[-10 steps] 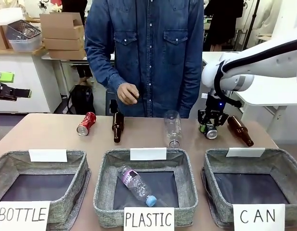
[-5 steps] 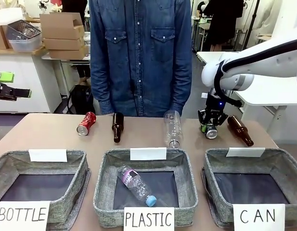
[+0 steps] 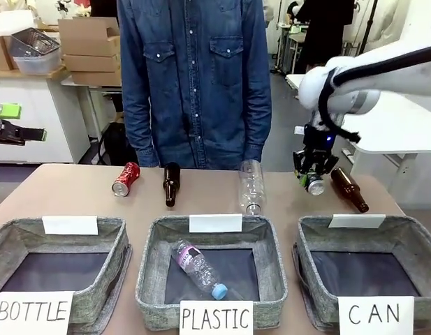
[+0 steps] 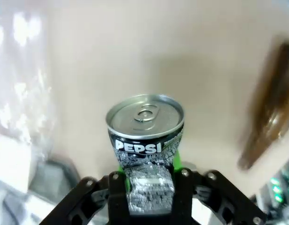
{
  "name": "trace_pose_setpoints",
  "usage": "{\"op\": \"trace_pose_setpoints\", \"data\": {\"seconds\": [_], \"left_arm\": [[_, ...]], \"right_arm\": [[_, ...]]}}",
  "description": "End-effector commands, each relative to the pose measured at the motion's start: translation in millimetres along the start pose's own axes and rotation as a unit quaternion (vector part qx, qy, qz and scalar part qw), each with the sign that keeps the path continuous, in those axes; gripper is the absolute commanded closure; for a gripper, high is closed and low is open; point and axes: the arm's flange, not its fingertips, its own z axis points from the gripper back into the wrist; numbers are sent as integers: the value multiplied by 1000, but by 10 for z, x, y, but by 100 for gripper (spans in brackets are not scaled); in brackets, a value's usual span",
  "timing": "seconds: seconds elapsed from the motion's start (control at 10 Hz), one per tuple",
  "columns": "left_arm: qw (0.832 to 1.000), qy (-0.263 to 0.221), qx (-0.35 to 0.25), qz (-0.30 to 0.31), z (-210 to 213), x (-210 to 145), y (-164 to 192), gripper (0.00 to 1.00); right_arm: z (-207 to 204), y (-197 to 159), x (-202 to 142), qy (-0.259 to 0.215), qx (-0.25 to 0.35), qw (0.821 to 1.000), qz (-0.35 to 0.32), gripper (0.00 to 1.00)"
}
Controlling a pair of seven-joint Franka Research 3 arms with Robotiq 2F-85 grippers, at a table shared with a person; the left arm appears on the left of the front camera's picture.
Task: Sort the can waste into the basket.
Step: Pick up the can waste from the table and place it in the right Fabric basket.
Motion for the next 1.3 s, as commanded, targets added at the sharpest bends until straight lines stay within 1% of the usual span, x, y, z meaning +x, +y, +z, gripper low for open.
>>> {"op": "trace_pose_setpoints", "data": {"seconds": [0.0, 0.1, 0.2, 0.3, 0.4, 0.5, 0.7, 1.0, 1.1, 1.2], "left_arm": [[1000, -6, -7, -12, -4, 20, -13, 0], [1000, -6, -7, -12, -4, 20, -13, 0], [1000, -6, -7, -12, -4, 20, -13, 0], [1000, -6, -7, -12, -4, 20, -13, 0], [1000, -6, -7, -12, -4, 20, -13, 0], [1000, -6, -7, -12, -4, 20, -13, 0], [1000, -6, -7, -12, -4, 20, -13, 0], [1000, -6, -7, -12, -4, 20, -13, 0], [1000, -6, -7, -12, -4, 20, -13, 0], [1000, -6, -7, -12, -4, 20, -13, 0]], "right_arm": [[489, 188, -1144, 14, -41, 992, 117, 100], [549, 246, -1569, 30, -69, 985, 154, 100], [508, 267, -1985, 48, -79, 975, 203, 100], [383, 266, -2297, 45, -82, 969, 227, 100], [229, 245, -2553, 25, -81, 968, 236, 100], [100, 216, -2686, 1, -67, 969, 236, 100], [32, 173, -2640, -19, -40, 969, 242, 100], [102, 179, -2523, -17, -50, 966, 253, 100], [110, 178, -2505, -29, -61, 964, 256, 2], [116, 181, -2503, -25, -61, 964, 258, 3]]}}
